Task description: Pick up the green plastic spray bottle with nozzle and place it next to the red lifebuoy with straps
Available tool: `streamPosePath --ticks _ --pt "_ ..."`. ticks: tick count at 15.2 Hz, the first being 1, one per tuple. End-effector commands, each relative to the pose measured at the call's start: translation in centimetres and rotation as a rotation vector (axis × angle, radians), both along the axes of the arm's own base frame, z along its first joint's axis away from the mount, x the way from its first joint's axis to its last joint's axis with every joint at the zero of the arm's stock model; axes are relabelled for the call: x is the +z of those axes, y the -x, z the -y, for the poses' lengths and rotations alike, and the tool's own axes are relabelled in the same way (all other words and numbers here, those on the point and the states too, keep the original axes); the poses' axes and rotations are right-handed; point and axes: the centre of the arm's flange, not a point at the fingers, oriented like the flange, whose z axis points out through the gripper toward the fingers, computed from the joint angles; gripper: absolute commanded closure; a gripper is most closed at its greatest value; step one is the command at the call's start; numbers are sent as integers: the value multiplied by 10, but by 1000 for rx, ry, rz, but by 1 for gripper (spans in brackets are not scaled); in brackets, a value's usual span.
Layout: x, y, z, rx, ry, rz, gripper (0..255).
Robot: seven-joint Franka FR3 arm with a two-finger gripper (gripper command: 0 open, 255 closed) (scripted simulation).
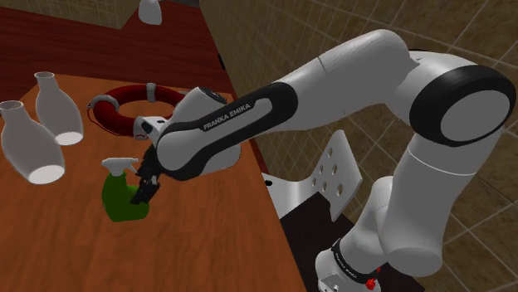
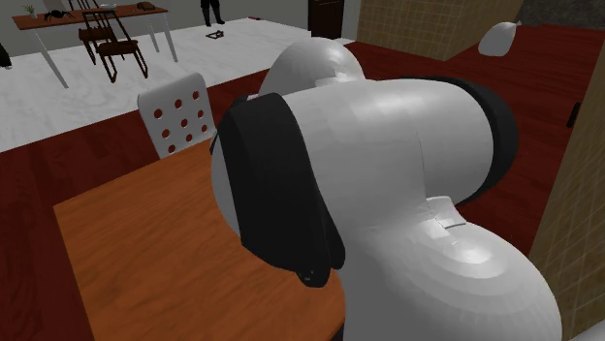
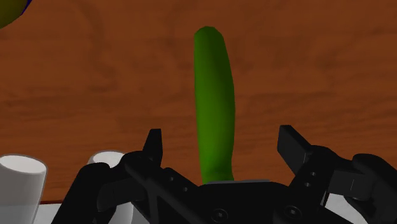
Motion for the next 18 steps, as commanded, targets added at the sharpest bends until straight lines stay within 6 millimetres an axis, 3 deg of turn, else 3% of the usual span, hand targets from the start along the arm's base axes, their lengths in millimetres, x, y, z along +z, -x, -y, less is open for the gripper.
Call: streamPosePath --ticks 1,9,10,18 --pt "-10 -2 -5 0 0 1 0" --pt "-13 -3 -6 0 0 1 0" --pt "-13 -3 -6 0 0 1 255" --pt "-13 -3 -6 0 0 1 255"
